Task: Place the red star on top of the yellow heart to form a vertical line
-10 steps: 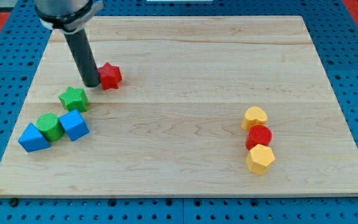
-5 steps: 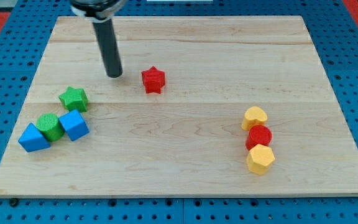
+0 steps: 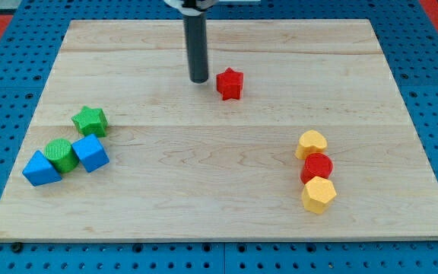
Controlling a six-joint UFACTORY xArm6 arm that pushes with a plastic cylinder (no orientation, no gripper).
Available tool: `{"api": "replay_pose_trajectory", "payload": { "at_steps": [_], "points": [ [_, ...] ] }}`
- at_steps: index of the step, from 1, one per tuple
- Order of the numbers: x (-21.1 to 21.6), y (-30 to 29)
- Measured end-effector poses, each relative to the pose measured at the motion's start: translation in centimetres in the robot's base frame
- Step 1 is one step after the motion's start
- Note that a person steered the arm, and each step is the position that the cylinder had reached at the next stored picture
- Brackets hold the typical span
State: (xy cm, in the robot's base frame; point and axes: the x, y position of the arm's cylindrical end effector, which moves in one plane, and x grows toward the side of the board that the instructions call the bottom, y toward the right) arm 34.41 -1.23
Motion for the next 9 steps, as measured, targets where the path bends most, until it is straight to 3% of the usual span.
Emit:
{"api": "replay_pose_trajectory", "payload": {
  "at_steps": [1, 2, 4, 5, 6, 7, 8, 9],
  "points": [
    [1.2, 6.1],
    [4.4, 8.0],
    [7.3, 1.4],
    [10.1, 5.0],
    [10.3, 6.3],
    [8.1, 2.2],
    [7.1, 5.7],
    [9.5, 8.0]
  ]
}}
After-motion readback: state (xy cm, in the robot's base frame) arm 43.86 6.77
